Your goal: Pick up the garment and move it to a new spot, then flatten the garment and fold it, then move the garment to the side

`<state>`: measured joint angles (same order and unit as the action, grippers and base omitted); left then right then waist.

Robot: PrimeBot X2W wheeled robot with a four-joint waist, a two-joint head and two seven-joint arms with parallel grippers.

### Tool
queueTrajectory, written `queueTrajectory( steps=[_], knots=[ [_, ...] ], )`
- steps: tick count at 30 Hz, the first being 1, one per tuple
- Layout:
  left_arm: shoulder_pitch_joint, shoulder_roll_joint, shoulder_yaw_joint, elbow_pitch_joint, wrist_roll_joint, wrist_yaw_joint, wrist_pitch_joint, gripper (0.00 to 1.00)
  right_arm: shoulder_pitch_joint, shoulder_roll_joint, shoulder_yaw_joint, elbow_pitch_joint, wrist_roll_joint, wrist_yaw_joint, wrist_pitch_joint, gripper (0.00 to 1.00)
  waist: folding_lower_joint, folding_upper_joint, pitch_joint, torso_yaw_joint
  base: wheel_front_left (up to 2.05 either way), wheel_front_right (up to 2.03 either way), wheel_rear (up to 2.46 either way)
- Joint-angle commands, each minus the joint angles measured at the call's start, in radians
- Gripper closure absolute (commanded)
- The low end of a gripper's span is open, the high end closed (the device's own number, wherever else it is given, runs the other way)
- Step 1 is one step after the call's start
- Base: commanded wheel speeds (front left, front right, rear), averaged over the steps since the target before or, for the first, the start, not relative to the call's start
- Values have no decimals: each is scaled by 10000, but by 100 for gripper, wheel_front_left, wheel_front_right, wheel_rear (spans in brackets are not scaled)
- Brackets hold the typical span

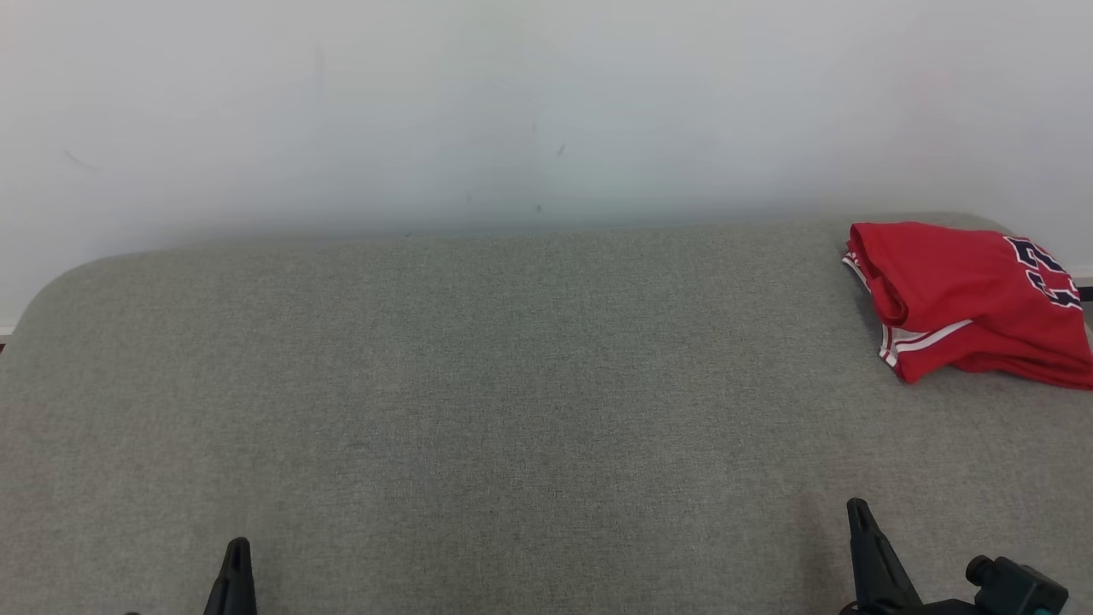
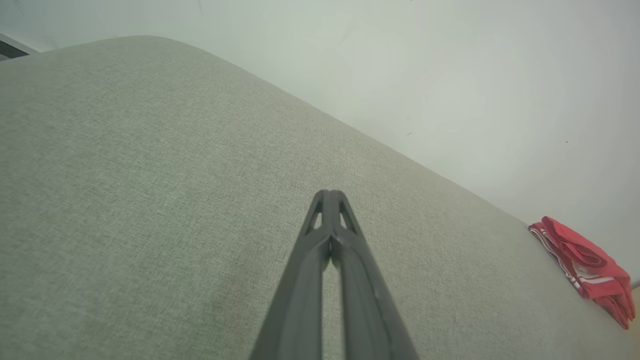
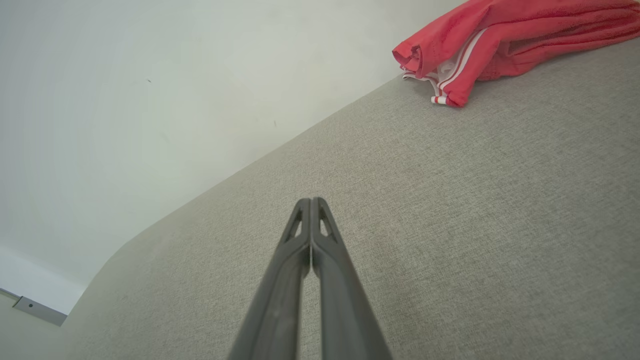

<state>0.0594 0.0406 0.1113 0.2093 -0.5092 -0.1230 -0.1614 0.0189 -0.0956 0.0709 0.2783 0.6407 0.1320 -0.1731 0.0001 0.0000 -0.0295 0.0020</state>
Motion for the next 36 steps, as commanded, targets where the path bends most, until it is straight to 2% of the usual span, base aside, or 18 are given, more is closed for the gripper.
queueTrajectory(
  steps=[1,36],
  knots=[
    [-341,49,12,-115,-488,-11,95,100,-257,15,-101,-156,432,-4,108,100,-1,0,5,0,0,0,0],
    [-999,83,28,104,-5154,-52,1281,100,-745,124,-771,-248,4642,-11,1244,100,-1,0,105,-7,0,0,0]
  ],
)
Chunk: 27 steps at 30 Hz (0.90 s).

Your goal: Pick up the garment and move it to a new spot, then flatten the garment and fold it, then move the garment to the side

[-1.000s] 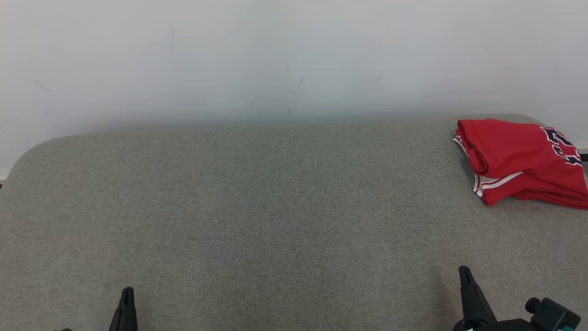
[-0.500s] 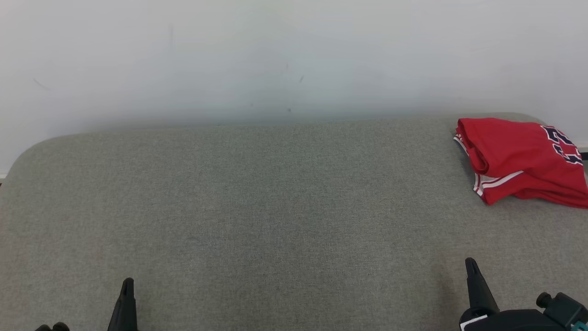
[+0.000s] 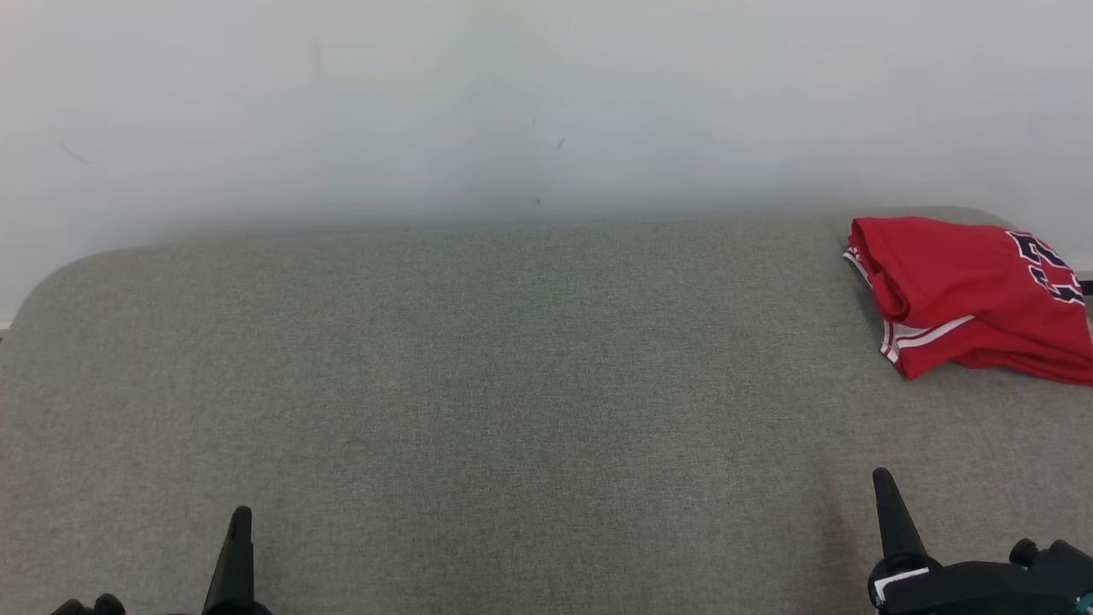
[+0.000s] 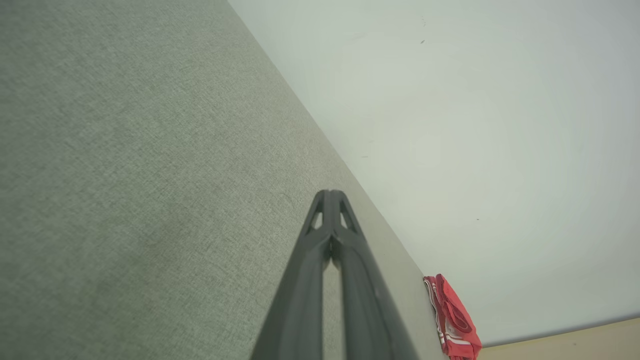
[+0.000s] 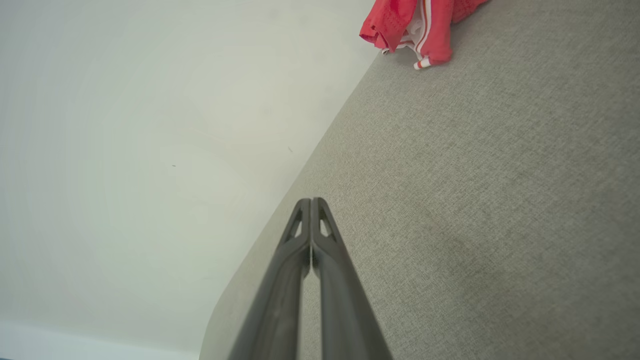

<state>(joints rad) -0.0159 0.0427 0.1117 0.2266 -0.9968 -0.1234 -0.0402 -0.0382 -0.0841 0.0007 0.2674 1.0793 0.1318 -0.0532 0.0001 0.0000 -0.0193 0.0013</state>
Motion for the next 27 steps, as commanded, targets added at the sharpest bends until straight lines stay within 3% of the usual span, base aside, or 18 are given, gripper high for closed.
queueTrajectory(
  steps=[1,27],
  knots=[
    [-265,63,25,-63,-403,-49,98,100,-186,12,-88,-140,366,-8,80,100,-1,0,6,0,0,0,0],
    [-639,81,36,71,-3024,-76,773,100,-475,97,-492,-175,2723,-13,740,100,-1,0,82,-5,0,0,0]
  ],
)
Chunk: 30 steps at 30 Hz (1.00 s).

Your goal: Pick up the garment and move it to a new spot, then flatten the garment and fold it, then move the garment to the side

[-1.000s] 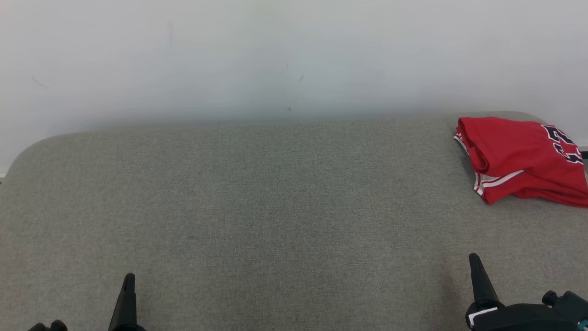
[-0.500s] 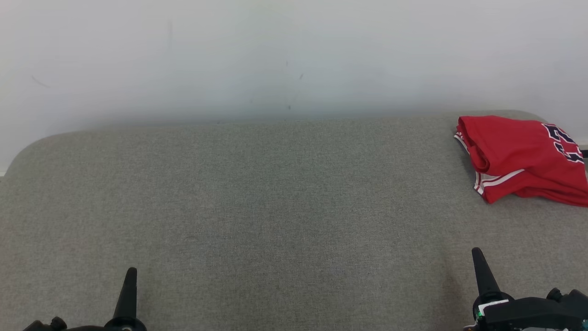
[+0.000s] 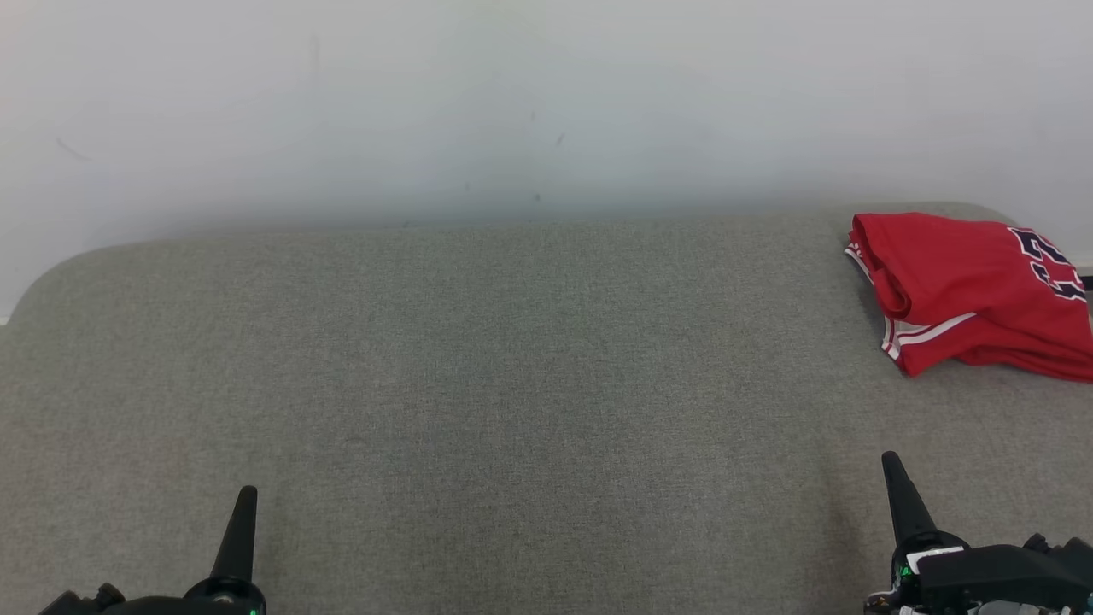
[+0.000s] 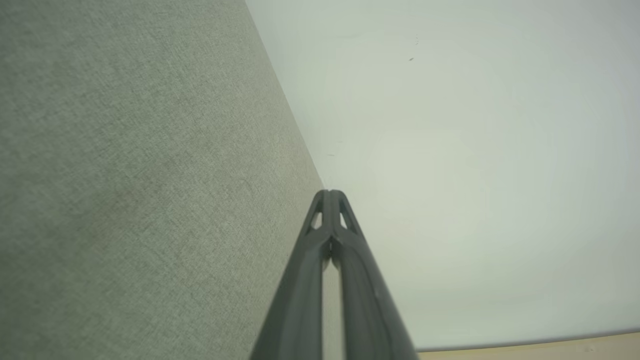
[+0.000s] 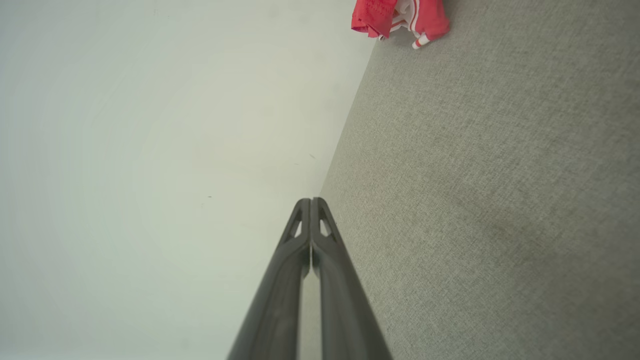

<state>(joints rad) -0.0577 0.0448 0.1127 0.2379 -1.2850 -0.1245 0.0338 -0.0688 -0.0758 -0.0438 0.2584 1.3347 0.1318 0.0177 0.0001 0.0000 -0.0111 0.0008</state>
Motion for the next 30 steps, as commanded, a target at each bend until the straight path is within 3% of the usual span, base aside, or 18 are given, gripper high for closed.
queueTrajectory(
  steps=[1,30],
  knots=[
    [-230,61,27,-37,-228,-65,55,100,-177,18,-61,-87,255,-13,59,100,-1,0,4,0,0,0,0],
    [-529,76,37,95,-2514,-65,639,100,-383,109,-427,-109,2243,-18,633,100,-1,0,86,-5,0,0,0]
  ],
)
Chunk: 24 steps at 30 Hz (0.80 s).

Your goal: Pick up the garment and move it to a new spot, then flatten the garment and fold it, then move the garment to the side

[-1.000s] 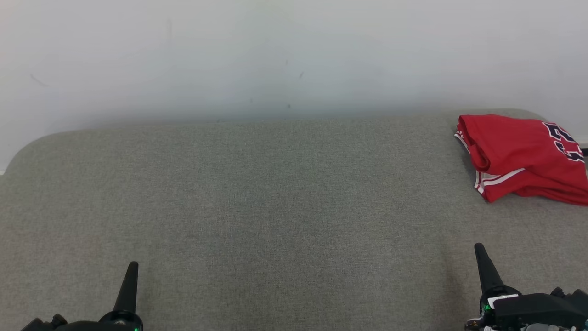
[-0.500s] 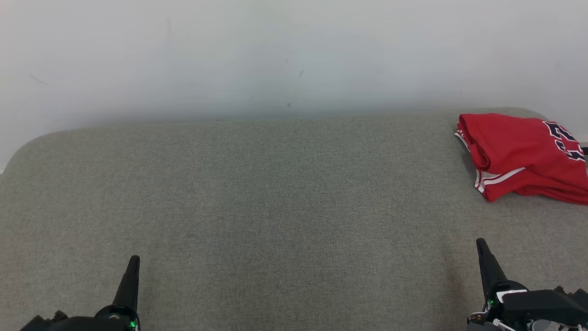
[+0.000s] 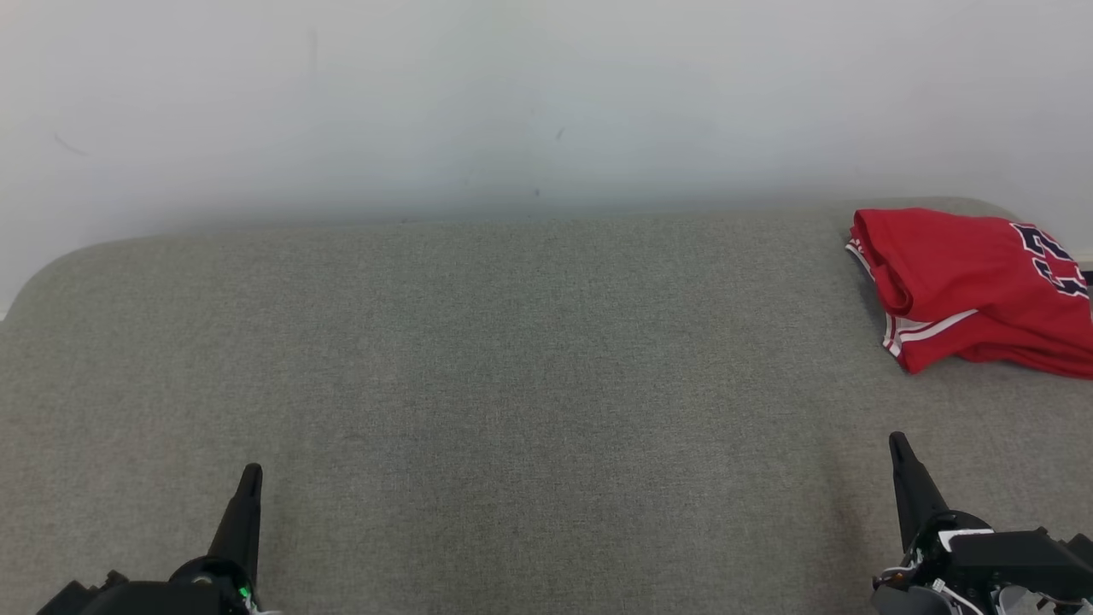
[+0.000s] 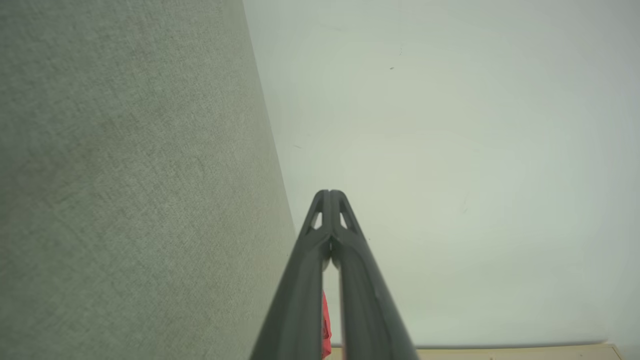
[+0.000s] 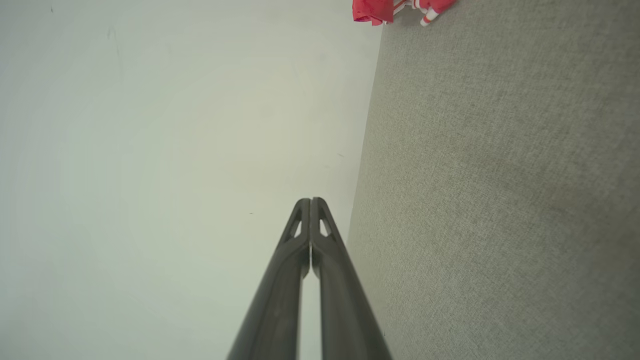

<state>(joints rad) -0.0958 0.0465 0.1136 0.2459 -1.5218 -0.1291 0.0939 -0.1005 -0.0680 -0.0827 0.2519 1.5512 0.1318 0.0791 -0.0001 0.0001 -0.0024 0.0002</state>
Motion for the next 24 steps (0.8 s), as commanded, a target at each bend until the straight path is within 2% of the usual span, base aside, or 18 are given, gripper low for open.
queueTrajectory(
  steps=[1,12,24],
  knots=[
    [-158,58,27,18,-206,-20,55,100,-76,33,-50,-46,128,-19,48,100,1,-1,2,0,0,0,0],
    [-254,63,31,60,-942,-26,246,100,-168,66,-172,-51,793,-21,253,100,1,-1,34,-2,0,0,0],
    [-222,63,30,59,-923,-27,249,100,-156,77,-184,-46,741,-21,251,100,1,-1,35,-2,0,0,0]
  ],
)
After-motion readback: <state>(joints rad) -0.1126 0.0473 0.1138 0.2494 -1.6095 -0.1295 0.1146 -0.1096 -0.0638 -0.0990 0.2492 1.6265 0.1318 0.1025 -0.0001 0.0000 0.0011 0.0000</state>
